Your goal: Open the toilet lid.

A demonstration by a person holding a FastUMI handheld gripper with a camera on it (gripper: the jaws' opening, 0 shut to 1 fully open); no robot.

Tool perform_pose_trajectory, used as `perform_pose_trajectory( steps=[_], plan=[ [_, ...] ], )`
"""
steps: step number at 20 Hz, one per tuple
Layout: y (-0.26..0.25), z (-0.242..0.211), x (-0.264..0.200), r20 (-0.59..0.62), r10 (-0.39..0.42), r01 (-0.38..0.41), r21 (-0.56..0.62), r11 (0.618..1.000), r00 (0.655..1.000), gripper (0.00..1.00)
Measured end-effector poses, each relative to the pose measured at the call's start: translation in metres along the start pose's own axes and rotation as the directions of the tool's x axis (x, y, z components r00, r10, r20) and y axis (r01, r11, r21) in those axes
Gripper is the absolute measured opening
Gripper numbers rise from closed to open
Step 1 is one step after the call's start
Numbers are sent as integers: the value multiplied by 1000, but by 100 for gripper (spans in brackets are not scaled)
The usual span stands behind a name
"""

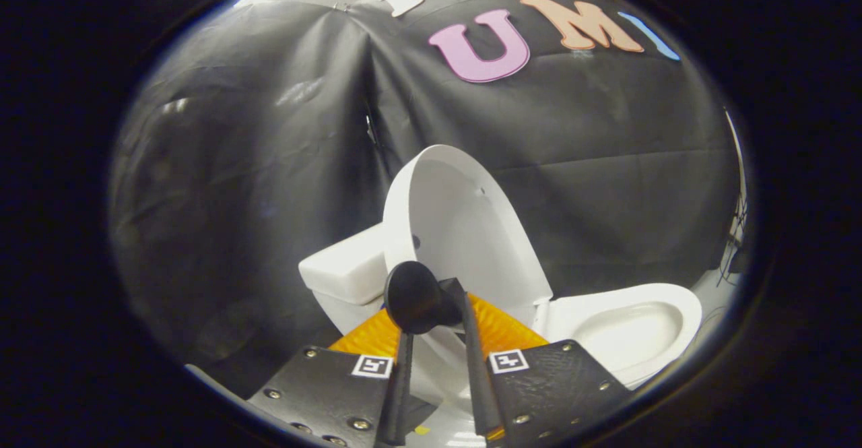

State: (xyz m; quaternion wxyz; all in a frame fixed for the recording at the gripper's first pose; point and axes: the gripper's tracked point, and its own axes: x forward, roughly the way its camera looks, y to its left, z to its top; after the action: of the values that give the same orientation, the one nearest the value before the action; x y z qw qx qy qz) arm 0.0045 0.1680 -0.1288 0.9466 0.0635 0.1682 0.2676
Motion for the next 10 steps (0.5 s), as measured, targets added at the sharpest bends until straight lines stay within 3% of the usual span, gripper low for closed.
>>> perform_pose_trajectory(
  steps=[5,10],
  plan=[
    [-21,9,-22,14,-31,31,15,999,999,79],
    [-29,27,-46,32,-24,26,-56,998,999,97]
  ],
)
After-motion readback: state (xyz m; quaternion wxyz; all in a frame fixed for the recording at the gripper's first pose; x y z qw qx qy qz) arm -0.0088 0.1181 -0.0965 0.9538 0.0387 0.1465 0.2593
